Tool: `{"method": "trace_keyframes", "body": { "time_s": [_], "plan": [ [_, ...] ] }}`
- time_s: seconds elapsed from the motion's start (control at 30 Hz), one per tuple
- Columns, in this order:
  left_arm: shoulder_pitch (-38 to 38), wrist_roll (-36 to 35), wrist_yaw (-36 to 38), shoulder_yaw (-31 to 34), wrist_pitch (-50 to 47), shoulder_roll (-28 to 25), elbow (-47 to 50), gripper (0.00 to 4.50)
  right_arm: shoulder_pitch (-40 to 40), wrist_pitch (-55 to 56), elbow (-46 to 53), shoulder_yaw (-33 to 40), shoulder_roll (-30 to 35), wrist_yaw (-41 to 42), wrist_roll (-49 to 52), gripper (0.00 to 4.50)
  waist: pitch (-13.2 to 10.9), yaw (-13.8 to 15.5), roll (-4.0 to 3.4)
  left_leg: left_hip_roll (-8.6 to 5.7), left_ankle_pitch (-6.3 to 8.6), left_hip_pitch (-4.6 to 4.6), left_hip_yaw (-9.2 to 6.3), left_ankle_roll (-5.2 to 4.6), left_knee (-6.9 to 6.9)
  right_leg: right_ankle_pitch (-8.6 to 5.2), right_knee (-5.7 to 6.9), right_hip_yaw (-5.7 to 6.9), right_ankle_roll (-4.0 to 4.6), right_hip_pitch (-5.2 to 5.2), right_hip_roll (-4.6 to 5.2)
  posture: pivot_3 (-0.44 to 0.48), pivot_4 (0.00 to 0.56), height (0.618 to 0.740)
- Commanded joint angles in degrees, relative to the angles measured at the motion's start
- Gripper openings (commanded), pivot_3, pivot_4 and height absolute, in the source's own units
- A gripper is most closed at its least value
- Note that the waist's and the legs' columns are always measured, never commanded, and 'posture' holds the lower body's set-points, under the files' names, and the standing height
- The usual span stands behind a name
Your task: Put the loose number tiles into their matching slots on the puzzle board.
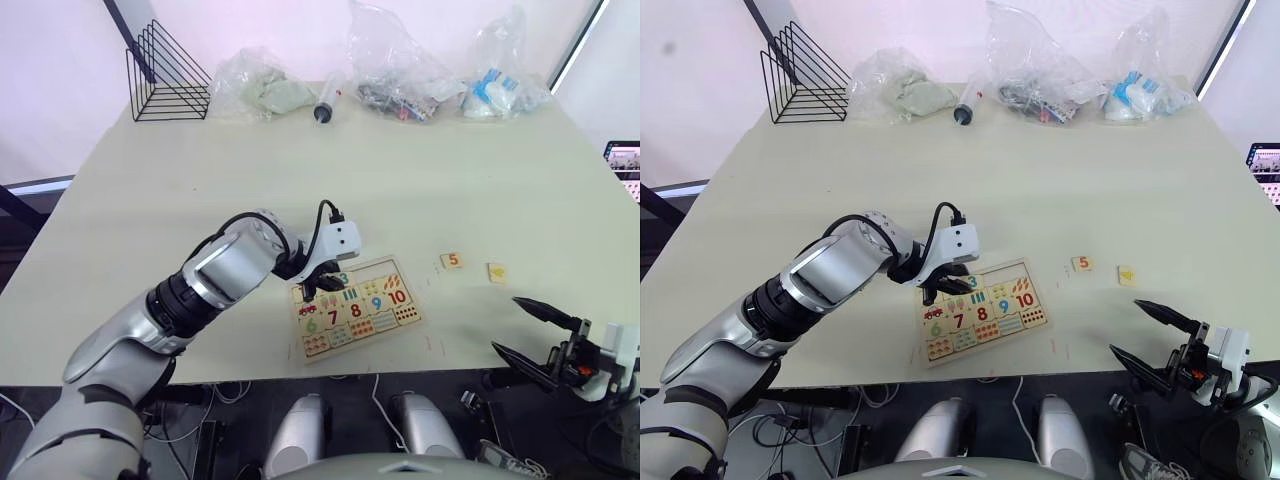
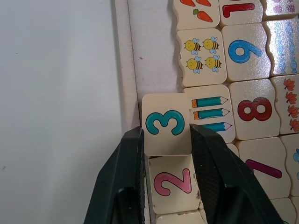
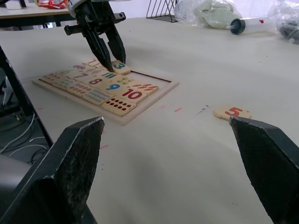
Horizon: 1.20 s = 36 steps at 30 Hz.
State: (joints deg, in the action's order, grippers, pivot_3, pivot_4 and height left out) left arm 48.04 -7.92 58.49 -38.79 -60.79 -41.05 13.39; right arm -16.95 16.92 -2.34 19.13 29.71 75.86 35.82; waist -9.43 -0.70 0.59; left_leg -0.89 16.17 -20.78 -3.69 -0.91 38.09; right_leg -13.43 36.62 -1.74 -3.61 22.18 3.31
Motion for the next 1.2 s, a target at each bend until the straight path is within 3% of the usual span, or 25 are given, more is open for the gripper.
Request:
{"method": "trace_keyframes", "body": {
  "time_s": [0.03,0.2,0.23,0.43,0.83,1.03,1.2],
  "plan": [
    [-0.2,0.5,0.3,0.0,0.6,0.0,0.9,1.97,0.2,1.3,0.4,0.9,0.0,0.1,0.3,4.5,0.0,0.0,0.0,0.0,0.0,0.0,0.0,0.0,0.0,0.0,0.0,0.0,0.0,0.0,0.0,0.0,0.15,0.74],
    [0.4,0.5,0.5,0.3,0.7,-0.1,0.6,4.26,0.5,1.6,0.0,0.7,-0.1,0.0,0.1,4.5,0.0,0.0,0.0,0.0,0.0,0.0,0.0,0.0,0.01,0.0,0.0,0.0,0.0,0.0,0.0,0.0,0.15,0.74],
    [0.6,0.5,0.7,0.5,0.6,-0.3,0.8,4.39,0.6,1.6,0.0,0.6,-0.1,0.0,0.1,4.5,0.0,0.0,0.0,0.0,0.0,0.0,0.0,0.0,0.01,0.0,0.01,0.0,0.0,0.0,0.0,0.0,0.15,0.74],
    [1.7,-1.4,2.6,3.4,0.4,-1.2,1.1,4.39,1.1,1.8,-0.4,0.4,-0.2,-0.1,-0.2,4.5,0.0,0.0,0.0,0.0,0.0,-0.01,0.0,0.0,0.02,0.0,0.01,-0.01,0.0,0.0,0.0,0.0,0.15,0.74],
    [-0.1,-4.3,6.3,12.1,11.4,-1.5,-6.8,4.39,1.4,1.8,-0.3,0.3,-0.4,-0.1,-0.3,4.5,0.0,0.0,0.0,0.01,0.0,-0.01,-0.01,0.0,0.03,-0.01,0.01,0.0,0.0,0.0,0.0,0.0,0.15,0.74],
    [-1.8,-3.6,6.6,15.3,17.4,-1.3,-13.0,4.39,1.3,1.6,0.0,0.4,-0.3,-0.1,-0.2,4.5,0.0,0.0,0.0,0.01,0.0,-0.01,0.0,0.0,0.03,-0.01,0.03,0.0,0.0,0.01,-0.02,0.0,0.15,0.74],
    [-5.7,-4.3,9.4,18.9,28.6,-1.3,-18.0,4.39,1.4,1.4,0.4,0.2,-0.3,-0.4,-0.2,4.5,0.0,0.0,0.0,0.04,0.0,0.0,-0.02,0.0,0.03,0.0,0.03,-0.01,0.01,0.01,-0.01,0.0,0.15,0.74]
  ]
}}
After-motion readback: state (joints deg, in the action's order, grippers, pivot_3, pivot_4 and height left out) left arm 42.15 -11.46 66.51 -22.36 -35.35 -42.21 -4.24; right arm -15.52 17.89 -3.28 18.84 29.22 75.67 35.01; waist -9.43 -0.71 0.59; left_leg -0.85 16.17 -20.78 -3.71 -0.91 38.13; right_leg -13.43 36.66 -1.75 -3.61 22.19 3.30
